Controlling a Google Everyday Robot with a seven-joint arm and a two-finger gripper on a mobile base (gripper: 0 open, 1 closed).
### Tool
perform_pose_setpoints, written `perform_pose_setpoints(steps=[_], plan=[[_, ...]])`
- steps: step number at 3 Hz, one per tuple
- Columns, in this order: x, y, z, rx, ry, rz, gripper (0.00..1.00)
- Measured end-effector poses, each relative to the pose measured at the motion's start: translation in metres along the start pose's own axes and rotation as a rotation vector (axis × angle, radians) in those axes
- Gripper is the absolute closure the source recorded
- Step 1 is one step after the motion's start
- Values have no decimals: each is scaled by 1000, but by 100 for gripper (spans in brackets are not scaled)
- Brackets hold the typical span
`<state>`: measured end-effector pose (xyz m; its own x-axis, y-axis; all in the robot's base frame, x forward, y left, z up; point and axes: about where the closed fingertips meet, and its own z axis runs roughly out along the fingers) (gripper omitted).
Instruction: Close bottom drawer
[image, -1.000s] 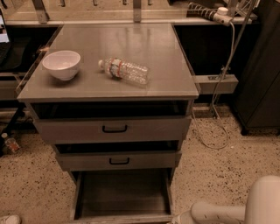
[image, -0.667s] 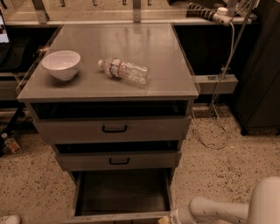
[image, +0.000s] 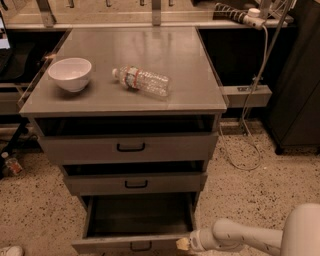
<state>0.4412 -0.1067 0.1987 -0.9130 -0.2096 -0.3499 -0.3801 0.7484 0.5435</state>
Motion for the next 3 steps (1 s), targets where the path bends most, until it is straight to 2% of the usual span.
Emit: perform_pose_setpoints(steps=[2, 3], plan=[[-9, -5, 18, -8, -26, 33, 100], [-42, -11, 19, 2, -99, 37, 100]])
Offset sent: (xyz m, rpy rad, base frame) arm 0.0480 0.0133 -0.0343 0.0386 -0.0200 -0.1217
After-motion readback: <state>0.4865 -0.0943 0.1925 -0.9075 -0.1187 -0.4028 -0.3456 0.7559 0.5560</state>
